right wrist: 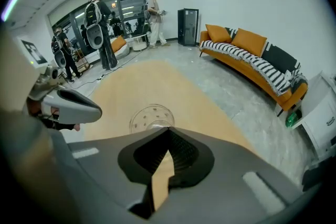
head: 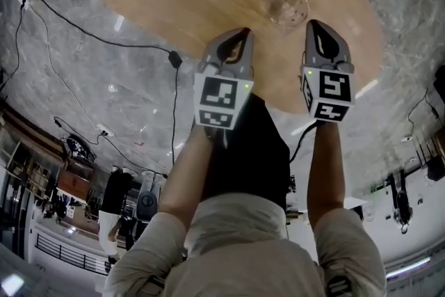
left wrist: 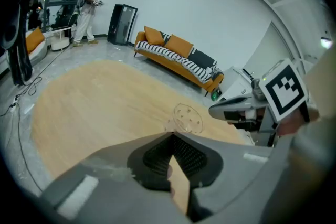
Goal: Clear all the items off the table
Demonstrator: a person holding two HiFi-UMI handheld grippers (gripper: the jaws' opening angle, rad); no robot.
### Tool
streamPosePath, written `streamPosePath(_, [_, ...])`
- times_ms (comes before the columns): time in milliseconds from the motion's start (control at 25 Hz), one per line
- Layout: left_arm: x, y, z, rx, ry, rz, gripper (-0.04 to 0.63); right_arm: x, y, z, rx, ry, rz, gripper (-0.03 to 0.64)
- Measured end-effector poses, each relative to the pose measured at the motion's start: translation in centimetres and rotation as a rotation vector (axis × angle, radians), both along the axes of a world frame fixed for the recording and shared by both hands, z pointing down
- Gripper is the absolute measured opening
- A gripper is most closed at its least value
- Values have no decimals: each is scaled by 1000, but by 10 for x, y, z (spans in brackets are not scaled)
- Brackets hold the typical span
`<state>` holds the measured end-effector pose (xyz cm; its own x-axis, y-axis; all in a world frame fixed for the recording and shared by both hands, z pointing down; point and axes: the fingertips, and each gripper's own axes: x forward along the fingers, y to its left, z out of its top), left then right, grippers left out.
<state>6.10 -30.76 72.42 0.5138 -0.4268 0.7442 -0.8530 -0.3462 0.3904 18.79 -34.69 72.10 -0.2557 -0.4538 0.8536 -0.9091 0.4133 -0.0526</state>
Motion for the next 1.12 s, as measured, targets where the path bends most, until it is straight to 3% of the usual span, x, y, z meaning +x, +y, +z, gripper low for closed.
streamPosePath(400, [2,-3,13,-22,-20,-32,20,-1,-11,12,-53,39,-76,11])
streamPosePath(600, [1,-6,16,-41,-1,-53,20,-1,-15,22,-84,79,-123,60])
streamPosePath(1120, [-3,-9,19,-43,27,-95,21,-13,-21,45,-185,117,-208,86])
